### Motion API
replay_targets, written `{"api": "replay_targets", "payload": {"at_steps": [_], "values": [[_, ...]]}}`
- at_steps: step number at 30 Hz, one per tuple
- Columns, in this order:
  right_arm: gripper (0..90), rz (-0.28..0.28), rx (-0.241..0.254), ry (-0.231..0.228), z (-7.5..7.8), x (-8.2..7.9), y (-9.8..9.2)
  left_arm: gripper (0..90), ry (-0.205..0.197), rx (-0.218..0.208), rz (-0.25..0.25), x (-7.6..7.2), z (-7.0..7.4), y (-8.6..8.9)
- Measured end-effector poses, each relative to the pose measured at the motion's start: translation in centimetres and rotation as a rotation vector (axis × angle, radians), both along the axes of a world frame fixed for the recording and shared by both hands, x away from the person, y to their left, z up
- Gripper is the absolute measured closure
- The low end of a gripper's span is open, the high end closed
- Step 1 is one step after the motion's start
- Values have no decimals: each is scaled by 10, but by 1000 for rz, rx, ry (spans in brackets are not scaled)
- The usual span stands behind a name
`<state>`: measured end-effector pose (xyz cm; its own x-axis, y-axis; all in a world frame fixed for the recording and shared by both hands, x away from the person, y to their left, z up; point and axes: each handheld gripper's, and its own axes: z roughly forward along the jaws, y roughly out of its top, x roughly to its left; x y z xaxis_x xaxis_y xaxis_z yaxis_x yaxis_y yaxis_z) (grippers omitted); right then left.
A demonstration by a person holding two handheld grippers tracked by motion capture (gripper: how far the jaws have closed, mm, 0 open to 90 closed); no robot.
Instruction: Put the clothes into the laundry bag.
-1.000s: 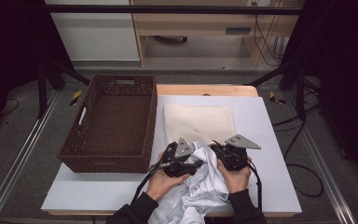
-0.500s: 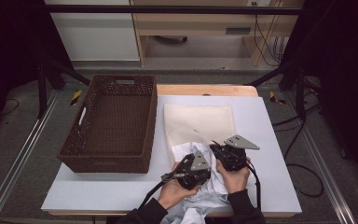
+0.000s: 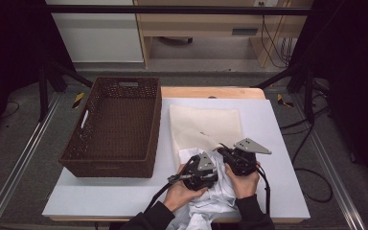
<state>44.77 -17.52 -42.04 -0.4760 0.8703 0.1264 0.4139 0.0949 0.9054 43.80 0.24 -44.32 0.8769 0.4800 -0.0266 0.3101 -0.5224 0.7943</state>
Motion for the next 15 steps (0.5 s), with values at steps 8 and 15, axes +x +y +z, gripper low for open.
{"api": "replay_targets", "payload": {"at_steps": [8,15], "values": [[877,4,-4,4,0,0,2,327,-72,-44,104,6,24,46],[877,16,-3,7,1,0,3,265,12,18,141,32,-7,37]]}}
